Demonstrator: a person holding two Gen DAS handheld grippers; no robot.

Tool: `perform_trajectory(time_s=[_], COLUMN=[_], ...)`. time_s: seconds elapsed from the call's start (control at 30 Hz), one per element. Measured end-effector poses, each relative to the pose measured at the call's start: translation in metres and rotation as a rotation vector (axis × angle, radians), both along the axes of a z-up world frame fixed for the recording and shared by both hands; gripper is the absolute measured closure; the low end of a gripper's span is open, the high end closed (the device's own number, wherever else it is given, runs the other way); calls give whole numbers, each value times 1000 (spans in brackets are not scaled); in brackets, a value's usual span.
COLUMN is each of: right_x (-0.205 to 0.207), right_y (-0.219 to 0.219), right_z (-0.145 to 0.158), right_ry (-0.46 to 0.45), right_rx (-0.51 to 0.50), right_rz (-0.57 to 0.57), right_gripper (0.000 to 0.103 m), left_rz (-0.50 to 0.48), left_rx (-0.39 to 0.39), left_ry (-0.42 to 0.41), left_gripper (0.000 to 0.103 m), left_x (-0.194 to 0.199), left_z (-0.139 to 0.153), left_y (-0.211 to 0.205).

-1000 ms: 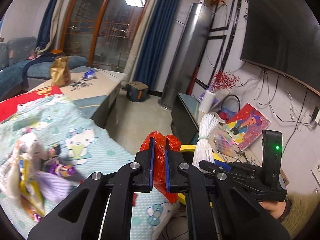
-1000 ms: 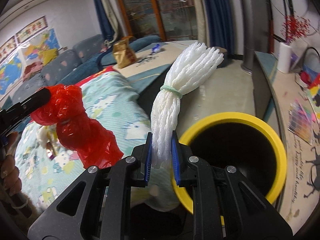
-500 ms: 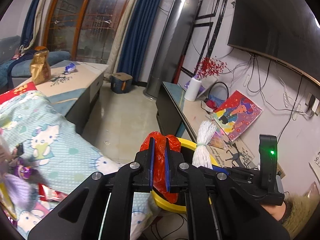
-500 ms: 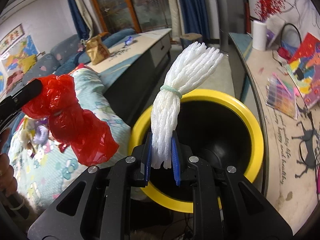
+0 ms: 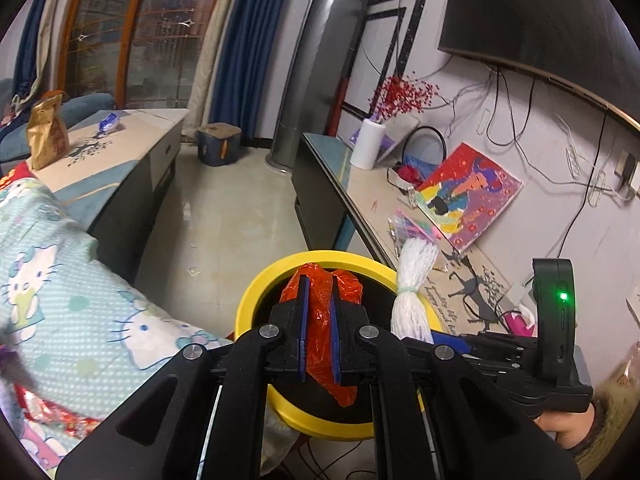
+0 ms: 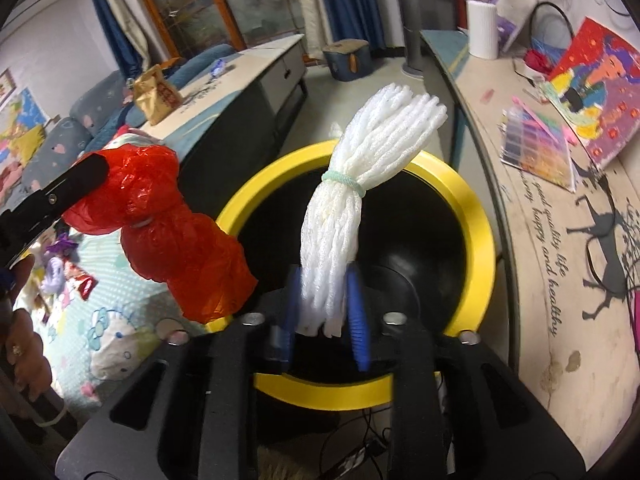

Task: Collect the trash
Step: 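Carry both items over the yellow bin and open both tools to drop them, then move both open tools back over the trash on the bedspread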

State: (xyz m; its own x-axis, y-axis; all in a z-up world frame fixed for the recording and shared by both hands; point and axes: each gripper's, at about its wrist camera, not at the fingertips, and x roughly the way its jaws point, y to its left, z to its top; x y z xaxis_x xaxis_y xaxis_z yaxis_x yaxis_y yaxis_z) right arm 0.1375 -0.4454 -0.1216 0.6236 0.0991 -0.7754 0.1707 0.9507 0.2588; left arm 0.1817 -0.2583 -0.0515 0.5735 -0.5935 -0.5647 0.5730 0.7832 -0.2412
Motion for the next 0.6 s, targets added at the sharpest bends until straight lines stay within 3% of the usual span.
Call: perform_trajectory(time_s=[0.03, 0.1, 0.17, 0.2, 0.33, 0.4, 0.6], right_x=[0, -2, -2, -4, -6, -6, -11], right_y=[-2, -6, -7, -8, -7, -3, 24], right_z=[0, 0, 1, 3, 8, 13, 33], right_ry=[3, 2, -3, -12, -43, -70, -159], right_rx=[1, -1, -13, -21, -19, -19, -45], right_rz=[-13, -40, -54, -66, -73, -59, 25], right_gripper=[62, 59, 50, 48, 47, 42, 36], left_rz=[-6, -3, 11, 23, 52, 71, 135], left_rx=[6, 7, 0, 0, 0, 6, 15], left_ry=[9, 17, 12, 10, -27, -50, -99], left_gripper=[79, 38, 31, 22, 12, 9, 9], left_x=[1, 2, 0, 0, -7, -12, -25], left_z=[-2, -5, -6, -5, 0, 5, 16], left_y=[-2, -2, 3, 5, 17, 24, 48])
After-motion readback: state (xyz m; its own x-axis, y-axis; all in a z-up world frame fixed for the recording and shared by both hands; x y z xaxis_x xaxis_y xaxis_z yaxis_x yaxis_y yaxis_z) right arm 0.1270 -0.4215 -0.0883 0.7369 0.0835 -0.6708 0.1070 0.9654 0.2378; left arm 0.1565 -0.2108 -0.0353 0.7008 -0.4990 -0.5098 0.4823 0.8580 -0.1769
